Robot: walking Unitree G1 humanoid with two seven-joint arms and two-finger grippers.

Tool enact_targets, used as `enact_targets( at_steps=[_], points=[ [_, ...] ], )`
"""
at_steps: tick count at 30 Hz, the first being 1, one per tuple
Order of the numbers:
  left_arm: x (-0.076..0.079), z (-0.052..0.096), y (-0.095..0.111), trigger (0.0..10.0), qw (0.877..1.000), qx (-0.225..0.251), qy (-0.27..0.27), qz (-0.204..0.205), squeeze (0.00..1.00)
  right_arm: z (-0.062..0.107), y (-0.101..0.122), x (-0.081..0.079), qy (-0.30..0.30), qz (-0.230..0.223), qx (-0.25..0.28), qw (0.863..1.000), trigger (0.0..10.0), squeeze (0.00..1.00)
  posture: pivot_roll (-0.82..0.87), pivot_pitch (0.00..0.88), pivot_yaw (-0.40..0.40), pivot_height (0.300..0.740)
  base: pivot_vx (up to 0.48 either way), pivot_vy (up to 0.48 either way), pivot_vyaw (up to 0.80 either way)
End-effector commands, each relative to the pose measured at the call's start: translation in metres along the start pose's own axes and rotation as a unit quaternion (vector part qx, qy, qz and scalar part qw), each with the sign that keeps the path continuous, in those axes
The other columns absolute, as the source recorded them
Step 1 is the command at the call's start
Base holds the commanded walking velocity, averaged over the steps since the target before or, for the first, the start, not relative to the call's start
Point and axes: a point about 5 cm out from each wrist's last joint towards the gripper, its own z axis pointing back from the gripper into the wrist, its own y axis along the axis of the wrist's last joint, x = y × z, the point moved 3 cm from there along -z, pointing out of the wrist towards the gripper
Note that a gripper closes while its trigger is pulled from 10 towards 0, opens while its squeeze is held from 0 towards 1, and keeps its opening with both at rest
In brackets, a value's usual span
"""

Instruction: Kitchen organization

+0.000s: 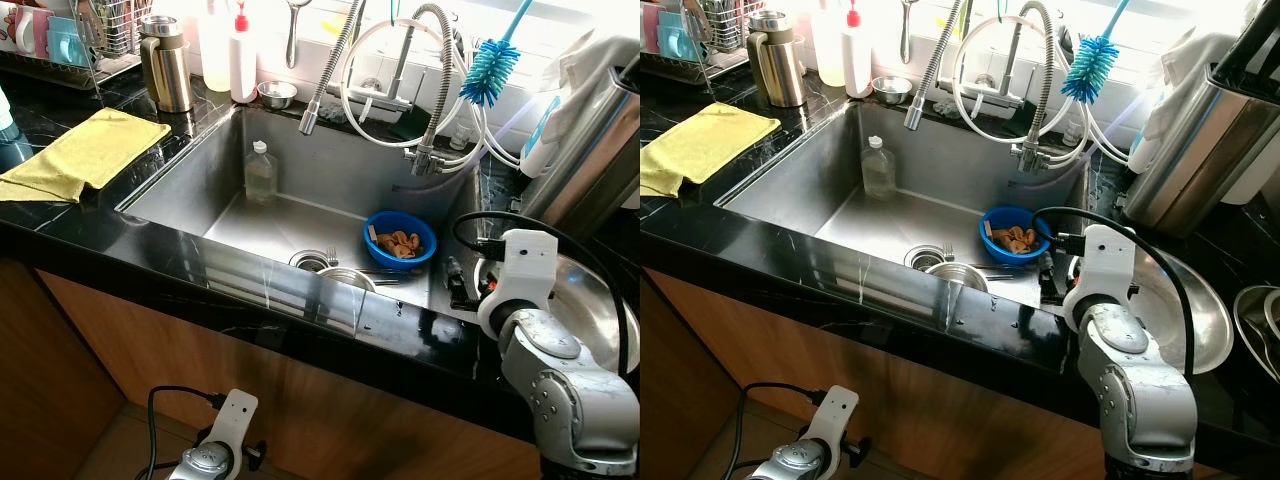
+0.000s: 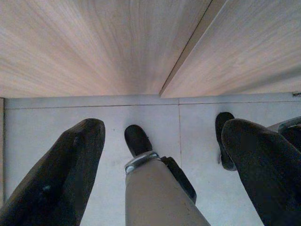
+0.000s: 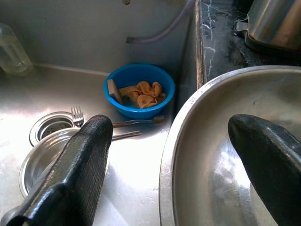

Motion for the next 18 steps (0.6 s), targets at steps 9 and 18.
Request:
enact_targets(
  at_steps=[9,18],
  points=[
    [-0.0005,-0.0006,0.0039,10.0,1.0,0.003,0.003,0.015,0.0,-0.0017,-0.0054,0.0036,-0.004,-0.005,-0.011,1.0,0.0,0.0,0.1,0.062,-0.161,0.74,0.0,0.0,0.0],
    [-0.0013,-0.0007,0.0051,10.0,1.0,0.006,0.003,0.016,0.0,-0.0028,-0.0044,0.0039,-0.004,-0.008,-0.009,1.0,0.0,0.0,0.11,0.063,-0.16,0.74,0.0,0.0,0.0]
  ],
)
